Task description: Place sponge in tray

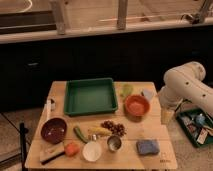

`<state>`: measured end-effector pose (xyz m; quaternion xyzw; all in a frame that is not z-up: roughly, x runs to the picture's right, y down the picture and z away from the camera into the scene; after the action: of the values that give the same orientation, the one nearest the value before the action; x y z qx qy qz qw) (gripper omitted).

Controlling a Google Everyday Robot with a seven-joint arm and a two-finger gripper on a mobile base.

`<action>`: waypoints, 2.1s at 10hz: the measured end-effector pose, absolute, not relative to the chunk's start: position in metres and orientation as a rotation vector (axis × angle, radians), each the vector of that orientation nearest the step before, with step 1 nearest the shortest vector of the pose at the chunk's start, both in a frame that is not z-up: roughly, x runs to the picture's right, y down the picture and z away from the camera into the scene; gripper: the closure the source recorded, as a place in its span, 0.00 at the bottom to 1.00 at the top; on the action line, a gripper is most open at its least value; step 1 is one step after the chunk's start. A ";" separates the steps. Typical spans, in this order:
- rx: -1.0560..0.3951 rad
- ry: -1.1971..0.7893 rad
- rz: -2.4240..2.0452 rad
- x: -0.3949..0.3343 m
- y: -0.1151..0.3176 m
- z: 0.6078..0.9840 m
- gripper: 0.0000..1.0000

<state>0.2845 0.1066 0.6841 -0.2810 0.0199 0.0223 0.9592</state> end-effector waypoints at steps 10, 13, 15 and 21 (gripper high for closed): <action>-0.562 0.062 -0.029 0.255 0.112 0.673 0.20; -0.556 0.075 -0.078 0.248 0.117 0.665 0.20; -0.549 0.077 -0.124 0.236 0.123 0.657 0.20; -0.539 0.075 -0.212 0.228 0.141 0.640 0.20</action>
<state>0.2276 0.1406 0.6398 -0.2655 0.0368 -0.1044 0.9577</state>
